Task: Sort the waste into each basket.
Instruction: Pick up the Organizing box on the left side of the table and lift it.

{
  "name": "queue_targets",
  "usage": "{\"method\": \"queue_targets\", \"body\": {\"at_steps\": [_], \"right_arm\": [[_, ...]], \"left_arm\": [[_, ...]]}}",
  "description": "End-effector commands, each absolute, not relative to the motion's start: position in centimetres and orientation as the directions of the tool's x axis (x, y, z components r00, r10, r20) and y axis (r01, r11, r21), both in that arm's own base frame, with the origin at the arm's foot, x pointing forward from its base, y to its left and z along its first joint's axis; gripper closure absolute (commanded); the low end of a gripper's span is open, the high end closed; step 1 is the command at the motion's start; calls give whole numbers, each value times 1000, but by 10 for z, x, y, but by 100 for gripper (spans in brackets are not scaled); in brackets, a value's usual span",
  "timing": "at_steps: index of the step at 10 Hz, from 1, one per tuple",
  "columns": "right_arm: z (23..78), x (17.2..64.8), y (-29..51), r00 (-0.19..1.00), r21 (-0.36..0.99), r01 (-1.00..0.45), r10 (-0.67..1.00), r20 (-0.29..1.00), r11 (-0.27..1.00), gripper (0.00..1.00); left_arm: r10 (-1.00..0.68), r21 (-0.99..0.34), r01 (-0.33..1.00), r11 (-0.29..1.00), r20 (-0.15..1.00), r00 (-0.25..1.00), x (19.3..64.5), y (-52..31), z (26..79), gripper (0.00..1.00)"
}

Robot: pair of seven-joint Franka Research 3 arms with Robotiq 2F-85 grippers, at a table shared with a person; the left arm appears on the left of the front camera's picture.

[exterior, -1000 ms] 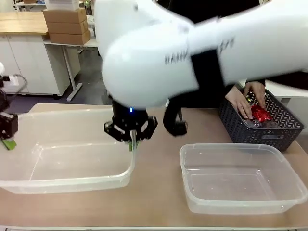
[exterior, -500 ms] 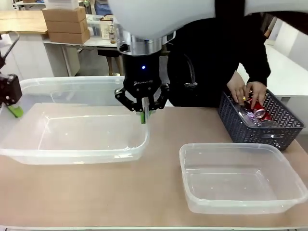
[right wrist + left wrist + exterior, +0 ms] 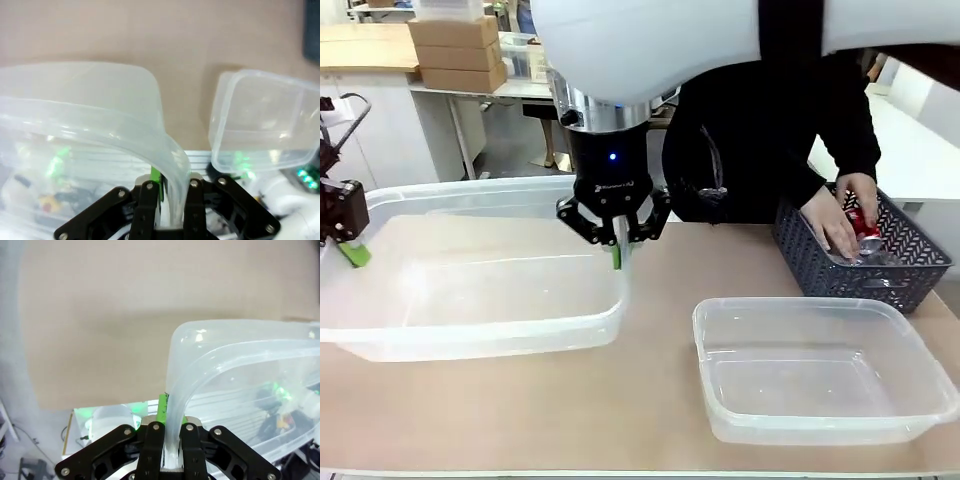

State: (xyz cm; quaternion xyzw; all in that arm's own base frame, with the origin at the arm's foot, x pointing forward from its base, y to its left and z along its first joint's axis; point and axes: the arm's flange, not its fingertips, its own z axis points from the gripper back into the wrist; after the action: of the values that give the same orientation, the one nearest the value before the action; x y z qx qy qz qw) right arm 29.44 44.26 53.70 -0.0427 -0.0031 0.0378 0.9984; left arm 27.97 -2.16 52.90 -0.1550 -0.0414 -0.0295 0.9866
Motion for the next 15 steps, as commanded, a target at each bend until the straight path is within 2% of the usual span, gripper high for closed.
{"method": "queue_targets", "body": {"at_steps": [1, 2, 3, 5, 6, 7, 10, 11, 12, 13, 14, 15], "right_arm": [[518, 335, 395, 996, -53, 80, -78, 37, 995, 94], [516, 342, 380, 990, -111, 141, -137, 43, 984, 94], [512, 349, 362, 989, -131, 149, -146, 30, 980, 94], [492, 359, 317, 988, -91, 150, -153, -30, 984, 94], [491, 349, 299, 993, -43, 113, -114, -36, 993, 94], [488, 340, 288, 994, -52, 98, -101, -40, 994, 94], [480, 339, 243, 981, 45, 193, -193, -12, 980, 94], [476, 342, 238, 985, 100, 174, -174, -11, 980, 94], [471, 350, 232, 978, 91, 209, -208, -25, 974, 94], [470, 359, 230, 973, 149, 230, -228, -31, 962, 94], [468, 365, 233, 972, 153, 236, -235, -22, 960, 94], [468, 366, 246, 976, 119, 218, -217, -16, 969, 94]], "left_arm": [[-184, -393, 177, 902, 19, 983, 304, -51, 533, 95], [-195, -393, 156, 906, -61, 979, 316, -79, 527, 95], [-241, -383, 188, 904, -96, 966, 321, -109, 520, 95], [-313, -354, 258, 899, -108, 944, 330, -154, 515, 95], [-275, -324, 215, 921, -151, 949, 350, -175, 506, 95], [-241, -322, 175, 930, -178, 954, 370, -188, 501, 95], [-240, -364, 142, 920, -241, 940, 398, -200, 501, 95], [-240, -368, 139, 919, -244, 940, 402, -204, 500, 95], [-247, -365, 149, 919, -240, 939, 402, -205, 499, 95], [-243, -359, 147, 922, -237, 941, 400, -205, 499, 95], [-216, -364, 119, 924, -237, 947, 399, -206, 500, 95], [-248, -348, 162, 923, -216, 944, 408, -205, 491, 95]]}}
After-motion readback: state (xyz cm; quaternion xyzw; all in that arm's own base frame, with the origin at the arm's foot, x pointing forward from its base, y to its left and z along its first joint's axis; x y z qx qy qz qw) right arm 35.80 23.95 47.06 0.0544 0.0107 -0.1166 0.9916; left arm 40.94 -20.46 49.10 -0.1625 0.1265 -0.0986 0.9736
